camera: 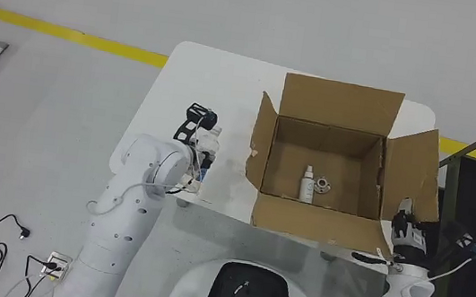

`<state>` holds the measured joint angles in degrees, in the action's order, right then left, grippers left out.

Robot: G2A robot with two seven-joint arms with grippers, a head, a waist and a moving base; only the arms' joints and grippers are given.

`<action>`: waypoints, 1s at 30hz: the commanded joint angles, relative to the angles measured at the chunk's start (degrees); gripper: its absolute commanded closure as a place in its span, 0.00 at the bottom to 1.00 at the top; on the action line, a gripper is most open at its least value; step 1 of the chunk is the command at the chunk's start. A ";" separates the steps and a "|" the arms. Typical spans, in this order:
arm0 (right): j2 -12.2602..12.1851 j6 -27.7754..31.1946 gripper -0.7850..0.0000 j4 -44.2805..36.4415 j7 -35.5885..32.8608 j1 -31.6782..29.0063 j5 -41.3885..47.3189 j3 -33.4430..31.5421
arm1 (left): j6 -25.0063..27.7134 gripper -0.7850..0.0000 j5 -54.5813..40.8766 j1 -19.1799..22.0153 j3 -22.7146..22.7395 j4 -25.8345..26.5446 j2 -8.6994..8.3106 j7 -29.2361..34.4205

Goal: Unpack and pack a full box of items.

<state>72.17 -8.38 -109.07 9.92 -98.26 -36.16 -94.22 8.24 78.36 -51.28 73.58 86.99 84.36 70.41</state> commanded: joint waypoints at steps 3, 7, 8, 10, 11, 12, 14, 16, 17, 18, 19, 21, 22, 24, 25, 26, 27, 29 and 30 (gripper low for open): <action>0.31 -2.15 1.00 0.29 0.57 0.93 0.62 0.10 | 0.61 1.00 1.22 0.96 -0.81 -4.26 -0.12 -2.70; 0.52 -2.87 1.00 0.46 0.44 1.57 0.96 0.32 | 1.24 1.00 1.51 1.93 -1.35 -7.46 -0.18 -3.87; 0.57 -2.79 1.00 0.45 0.35 1.71 0.91 0.45 | 1.32 1.00 1.52 2.17 -1.51 -8.16 -0.19 -4.17; 0.65 -2.56 1.00 0.45 0.00 1.86 0.87 0.68 | 1.87 1.00 1.33 2.68 -1.87 -9.21 -0.20 -4.51; 0.68 -2.38 1.00 0.39 -0.24 1.92 0.94 0.76 | 1.91 1.00 1.21 2.87 -1.94 -9.66 -0.21 -4.78; 0.71 -2.15 1.00 0.32 -0.63 1.93 0.98 0.88 | 1.92 1.00 1.13 2.99 -2.00 -10.36 -0.22 -5.25; 0.74 -1.66 1.00 0.17 -1.25 1.92 0.72 1.00 | 1.60 1.00 1.79 3.46 -2.18 -12.13 -0.27 -6.21; 0.75 -0.95 1.00 0.02 -1.84 1.84 0.31 1.09 | 2.22 1.00 3.11 4.13 -2.88 -13.48 -0.32 -7.41; 0.76 -0.62 1.00 -0.09 -2.10 1.78 0.18 1.07 | 2.39 1.00 3.44 4.28 -3.14 -14.16 -0.33 -8.24; 0.76 -0.14 1.00 -0.22 -2.42 1.67 0.16 1.07 | 2.33 1.00 3.56 4.46 -3.32 -14.98 -0.32 -8.74; 0.75 0.33 1.00 -0.32 -2.72 1.56 -0.02 1.00 | 2.06 1.00 4.42 4.73 -3.61 -15.79 -0.34 -9.26; 0.74 1.13 1.00 -0.53 -3.26 1.27 -0.41 0.85 | 1.35 1.00 4.06 5.18 -3.89 -17.49 -0.24 -10.10; 0.73 1.52 1.00 -0.68 -3.52 1.10 -0.60 0.74 | 1.16 1.00 4.00 5.46 -4.10 -18.19 -0.19 -10.46; 0.72 2.16 1.00 -1.17 -3.87 0.64 -0.80 0.30 | 0.73 1.00 3.43 6.02 -4.46 -19.52 -0.06 -10.62; 0.72 2.35 1.00 -1.38 -4.02 0.41 -0.78 0.02 | 0.46 1.00 3.30 6.27 -4.60 -19.89 -0.02 -10.47; 0.71 2.47 1.00 -1.53 -4.16 0.28 -0.75 -0.19 | 0.26 1.00 3.11 6.37 -4.66 -20.14 0.01 -10.36; 0.70 2.68 1.00 -1.77 -4.40 0.10 -0.70 -0.55 | -0.15 1.00 2.61 6.46 -4.65 -20.51 0.06 -10.25; 0.69 3.13 1.00 -2.16 -4.77 -0.20 -0.39 -1.30 | -0.85 1.00 2.25 6.63 -4.53 -21.27 0.07 -10.37; 0.67 3.34 1.00 -2.30 -4.94 -0.32 -0.33 -1.68 | -1.34 1.00 1.53 6.70 -4.10 -21.69 0.05 -10.36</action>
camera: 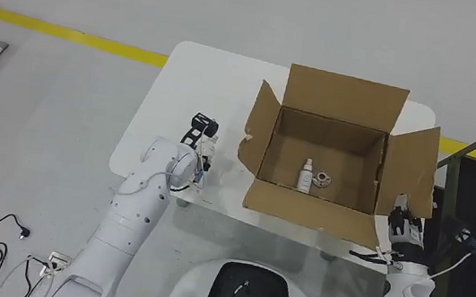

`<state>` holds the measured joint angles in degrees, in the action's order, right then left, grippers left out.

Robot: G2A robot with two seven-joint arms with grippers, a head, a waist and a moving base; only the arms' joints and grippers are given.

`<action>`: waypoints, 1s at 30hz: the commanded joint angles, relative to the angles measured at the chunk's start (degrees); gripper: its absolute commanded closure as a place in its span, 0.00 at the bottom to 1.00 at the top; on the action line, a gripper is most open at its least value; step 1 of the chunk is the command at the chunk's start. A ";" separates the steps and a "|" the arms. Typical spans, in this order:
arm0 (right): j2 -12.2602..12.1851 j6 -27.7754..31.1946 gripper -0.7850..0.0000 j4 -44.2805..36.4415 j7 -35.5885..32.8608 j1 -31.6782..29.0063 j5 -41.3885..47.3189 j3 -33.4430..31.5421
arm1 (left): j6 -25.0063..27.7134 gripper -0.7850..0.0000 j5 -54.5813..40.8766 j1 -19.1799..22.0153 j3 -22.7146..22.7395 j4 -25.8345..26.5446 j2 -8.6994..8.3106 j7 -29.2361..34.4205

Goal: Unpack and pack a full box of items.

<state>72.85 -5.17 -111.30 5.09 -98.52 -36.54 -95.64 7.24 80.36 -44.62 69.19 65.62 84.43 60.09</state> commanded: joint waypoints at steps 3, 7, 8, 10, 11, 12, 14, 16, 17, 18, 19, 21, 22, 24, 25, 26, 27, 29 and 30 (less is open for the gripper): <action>-0.06 0.71 1.00 -0.24 -0.34 -0.36 0.04 -1.65 | -0.47 1.00 -0.71 0.26 1.37 -0.94 -0.32 0.31; -0.06 1.45 1.00 0.28 -0.98 -0.43 1.06 -3.23 | -0.15 1.00 -0.33 -0.93 2.71 -0.78 -0.88 0.55; -0.06 1.53 1.00 0.39 -1.13 -0.41 1.14 -3.37 | -0.23 1.00 -0.43 -1.17 2.85 -0.75 -0.93 0.54; -0.04 1.82 1.00 0.53 -1.59 -0.34 1.51 -3.61 | -0.25 1.00 -0.92 -1.64 2.96 -0.41 -1.00 0.18; -0.03 2.13 1.00 0.55 -1.83 -0.32 1.80 -3.66 | -0.27 1.00 -1.54 -1.82 2.96 -0.23 -0.98 -0.27; -0.02 2.76 1.00 0.63 -2.29 -0.38 2.16 -3.70 | -0.16 1.00 -2.02 -1.91 2.74 -0.06 -0.93 -0.92; -0.01 3.45 1.00 0.64 -2.81 -0.50 2.59 -3.75 | -0.03 1.00 -2.22 -1.85 2.34 0.09 -0.88 -2.05; 0.02 4.29 1.00 0.57 -3.27 -0.68 3.17 -3.73 | -0.34 1.00 -2.80 -1.51 2.03 -0.47 -0.78 -2.82; 0.04 4.56 1.00 0.59 -3.44 -0.77 3.51 -3.75 | -0.31 1.00 -2.82 -1.20 1.72 -0.87 -0.72 -3.18; 0.06 4.73 1.00 0.63 -3.68 -0.84 3.94 -3.73 | -0.21 1.00 -2.69 -0.92 1.39 -1.30 -0.68 -3.62; 0.09 4.99 1.00 0.62 -3.86 -0.87 4.36 -3.75 | -0.32 1.00 -2.69 -0.66 1.19 -1.83 -0.64 -3.94; 0.12 5.34 1.00 0.66 -4.14 -0.97 4.83 -3.84 | -0.79 1.00 -2.98 -0.18 0.98 -2.79 -0.57 -4.49; 0.13 5.56 1.00 0.65 -4.22 -1.07 4.96 -3.90 | -0.87 1.00 -3.11 0.05 0.83 -3.23 -0.54 -4.64; 0.15 5.81 1.00 0.72 -4.33 -1.23 5.10 -4.04 | -1.00 1.00 -3.25 0.38 0.41 -4.09 -0.45 -4.84; 0.17 5.89 1.00 0.74 -4.37 -1.26 5.18 -4.10 | -1.36 1.00 -4.31 0.51 0.48 -4.56 -0.36 -4.59; 0.18 5.96 1.00 0.76 -4.40 -1.27 5.19 -4.14 | -1.87 1.00 -5.35 0.71 0.56 -4.96 -0.27 -4.21; 0.19 5.94 1.00 0.78 -4.47 -1.30 5.16 -4.18 | -2.28 1.00 -5.41 0.95 0.35 -5.34 -0.21 -3.77; 0.22 5.89 1.00 0.72 -4.56 -1.32 5.05 -4.19 | -3.44 1.00 -5.94 1.44 -0.02 -5.98 -0.05 -2.99; 0.23 5.93 1.00 0.68 -4.61 -1.34 5.00 -4.14 | -3.41 1.00 -6.06 1.52 -0.15 -6.07 -0.02 -3.00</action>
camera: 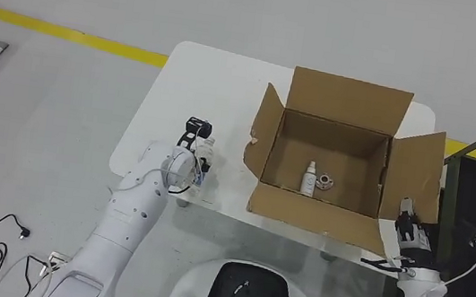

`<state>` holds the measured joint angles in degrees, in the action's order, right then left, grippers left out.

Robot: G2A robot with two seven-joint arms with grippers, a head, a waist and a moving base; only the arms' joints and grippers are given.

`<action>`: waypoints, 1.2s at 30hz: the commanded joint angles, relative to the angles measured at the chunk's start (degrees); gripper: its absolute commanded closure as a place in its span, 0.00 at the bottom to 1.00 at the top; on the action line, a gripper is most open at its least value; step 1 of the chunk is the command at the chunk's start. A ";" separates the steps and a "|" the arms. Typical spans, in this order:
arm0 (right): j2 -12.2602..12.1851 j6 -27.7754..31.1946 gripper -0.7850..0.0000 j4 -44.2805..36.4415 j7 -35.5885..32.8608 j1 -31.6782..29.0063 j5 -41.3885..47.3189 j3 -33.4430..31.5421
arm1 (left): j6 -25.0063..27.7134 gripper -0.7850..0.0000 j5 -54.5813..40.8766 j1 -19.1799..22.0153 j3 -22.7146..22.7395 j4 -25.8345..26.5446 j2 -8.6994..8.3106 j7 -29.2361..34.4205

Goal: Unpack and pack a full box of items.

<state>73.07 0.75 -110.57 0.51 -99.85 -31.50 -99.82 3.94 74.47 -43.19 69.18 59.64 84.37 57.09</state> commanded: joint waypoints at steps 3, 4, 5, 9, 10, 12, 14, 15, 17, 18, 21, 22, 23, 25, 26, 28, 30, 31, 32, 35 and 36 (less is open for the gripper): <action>0.07 -0.02 1.00 -0.19 -0.05 -0.06 -0.24 0.25 | -0.58 1.00 0.38 0.43 -0.75 -0.88 0.08 0.97; 0.10 -0.06 1.00 -0.23 -0.03 -0.06 -0.26 0.34 | -0.98 1.00 0.95 0.66 -1.09 -1.20 0.10 1.60; 0.12 -0.01 1.00 -0.27 -0.08 -0.06 -0.27 0.42 | -1.31 1.00 1.35 0.76 -1.37 -1.33 0.12 1.78; 0.17 0.22 1.00 -0.41 -0.18 -0.07 -0.56 0.58 | -1.44 1.00 0.75 0.84 -1.86 -1.58 0.25 1.95; 0.19 0.24 1.00 -0.41 -0.20 -0.07 -0.59 0.57 | -1.56 1.00 0.63 0.87 -1.89 -1.66 0.26 2.01; 0.21 0.24 1.00 -0.41 -0.22 -0.05 -0.61 0.57 | -1.51 0.95 0.48 0.94 -2.00 -1.73 0.26 2.02; 0.24 0.22 1.00 -0.42 -0.23 -0.06 -0.72 0.54 | -1.43 0.73 0.19 1.01 -2.03 -1.85 0.25 1.92; 0.25 0.20 1.00 -0.43 -0.24 -0.06 -0.77 0.54 | -1.39 0.73 0.21 1.05 -2.06 -1.88 0.25 1.86; 0.28 0.13 1.00 -0.43 -0.35 -0.07 -0.78 0.51 | -1.50 0.64 0.55 1.17 -2.22 -2.12 0.22 1.69; 0.30 0.07 1.00 -0.43 -0.34 -0.06 -0.74 0.47 | -1.54 0.55 0.51 1.21 -2.27 -2.19 0.23 1.64; 0.34 -0.02 1.00 -0.47 -0.36 -0.06 -0.89 0.43 | -1.59 0.58 0.26 1.34 -2.35 -2.35 0.23 1.49; 0.35 -0.02 1.00 -0.47 -0.38 -0.05 -0.90 0.42 | -1.66 0.56 0.43 1.41 -2.43 -2.37 0.21 1.35; 0.36 -0.01 1.00 -0.46 -0.39 -0.05 -0.90 0.41 | -1.79 0.53 0.59 1.44 -2.45 -2.37 0.20 1.21; 0.39 0.01 1.00 -0.40 -0.41 0.01 -0.93 0.42 | -2.05 0.42 0.48 1.51 -2.38 -2.38 0.17 1.25; 0.41 -0.06 1.00 -0.33 -0.51 0.08 -0.93 0.45 | -2.04 0.40 0.45 1.54 -2.35 -2.30 0.14 1.25; 0.43 -0.10 1.00 -0.28 -0.56 0.17 -0.97 0.49 | -2.01 0.29 0.36 1.53 -2.28 -2.23 0.10 1.29; 0.46 -0.13 1.00 -0.19 -0.56 0.30 -1.03 0.56 | -1.89 0.11 0.16 1.50 -2.18 -2.14 0.05 1.38; 0.48 -0.14 1.00 -0.16 -0.56 0.35 -1.06 0.59 | -1.78 0.15 0.00 1.49 -2.14 -2.11 0.03 1.45; 0.50 -0.16 1.00 -0.12 -0.56 0.42 -1.09 0.62 | -1.73 0.15 -0.03 1.48 -2.11 -2.08 -0.01 1.49; 0.54 -0.29 1.00 -0.05 -0.50 0.53 -1.15 0.65 | -1.70 0.00 -0.33 1.42 -2.04 -2.00 -0.06 1.46; 0.55 -0.34 1.00 -0.05 -0.50 0.56 -1.25 0.66 | -1.69 0.00 -0.34 1.41 -2.04 -1.98 -0.08 1.46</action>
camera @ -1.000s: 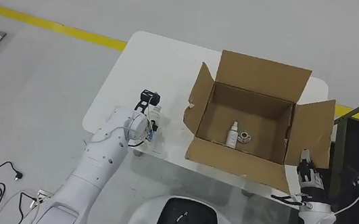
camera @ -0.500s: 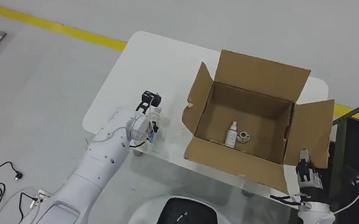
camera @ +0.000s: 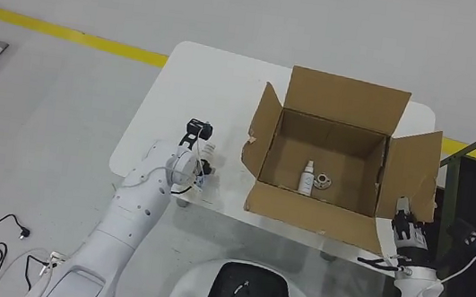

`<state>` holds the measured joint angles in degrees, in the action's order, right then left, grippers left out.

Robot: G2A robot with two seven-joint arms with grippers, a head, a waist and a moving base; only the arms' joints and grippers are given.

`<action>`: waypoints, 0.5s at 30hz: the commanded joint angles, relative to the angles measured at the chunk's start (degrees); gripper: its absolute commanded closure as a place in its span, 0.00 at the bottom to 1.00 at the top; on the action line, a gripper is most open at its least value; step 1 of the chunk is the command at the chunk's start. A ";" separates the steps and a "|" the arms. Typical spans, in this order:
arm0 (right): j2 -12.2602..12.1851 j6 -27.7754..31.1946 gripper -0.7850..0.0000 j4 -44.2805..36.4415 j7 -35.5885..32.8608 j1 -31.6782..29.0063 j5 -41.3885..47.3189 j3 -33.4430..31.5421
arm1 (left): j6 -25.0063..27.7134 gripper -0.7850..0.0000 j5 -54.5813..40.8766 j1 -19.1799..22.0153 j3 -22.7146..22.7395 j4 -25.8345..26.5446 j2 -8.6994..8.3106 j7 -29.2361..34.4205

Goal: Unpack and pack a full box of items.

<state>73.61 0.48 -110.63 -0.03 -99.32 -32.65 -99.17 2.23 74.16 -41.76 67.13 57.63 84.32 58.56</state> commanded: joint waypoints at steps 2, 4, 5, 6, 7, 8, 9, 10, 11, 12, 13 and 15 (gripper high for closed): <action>0.05 -0.18 1.00 0.01 0.08 0.09 -0.10 0.00 | 0.04 0.00 -0.15 0.08 0.10 0.09 -0.08 -0.07; 0.07 -0.23 1.00 0.02 0.09 0.12 -0.11 0.01 | 0.19 0.00 -0.38 0.22 0.26 0.45 -0.13 -0.07; 0.09 -0.24 1.00 0.01 0.07 0.14 -0.13 0.01 | 0.27 0.00 -0.44 0.32 0.47 0.98 -0.21 -0.11; 0.10 -0.24 1.00 0.02 0.05 0.15 -0.14 0.01 | 0.47 0.00 -0.46 0.31 0.65 1.43 -0.29 -0.11; 0.11 -0.26 1.00 0.06 0.02 0.15 -0.14 0.01 | 0.69 0.00 -0.54 0.31 0.88 2.10 -0.37 -0.10; 0.13 -0.30 1.00 0.07 -0.05 0.18 -0.14 0.00 | 1.02 0.00 -0.26 0.22 1.03 2.80 -0.49 0.03; 0.14 -0.31 1.00 0.12 -0.15 0.20 -0.02 0.00 | 1.38 0.00 0.62 0.14 1.09 3.80 -0.66 0.05; 0.14 -0.33 1.00 0.19 -0.23 0.22 0.02 -0.05 | 1.52 0.00 1.55 0.02 1.10 4.53 -0.79 0.02; 0.14 -0.35 1.00 0.31 -0.31 0.25 0.04 -0.20 | 1.50 0.00 2.61 -0.29 1.34 5.92 -1.00 0.01; 0.13 -0.34 1.00 0.44 -0.32 0.29 -0.04 -0.39 | 1.45 0.00 3.18 -0.75 1.76 7.43 -1.20 0.08; 0.12 -0.27 1.00 0.59 -0.40 0.31 -0.04 -0.62 | 1.55 0.00 3.94 -1.34 2.14 8.97 -1.42 0.31; 0.12 -0.40 1.00 0.89 -0.91 0.46 0.90 -1.25 | 1.53 0.00 4.30 -2.66 3.50 12.36 -1.86 1.05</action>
<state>73.74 0.12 -109.86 -0.66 -98.94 -32.24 -100.10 3.77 78.50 -43.66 69.85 68.01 82.69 59.13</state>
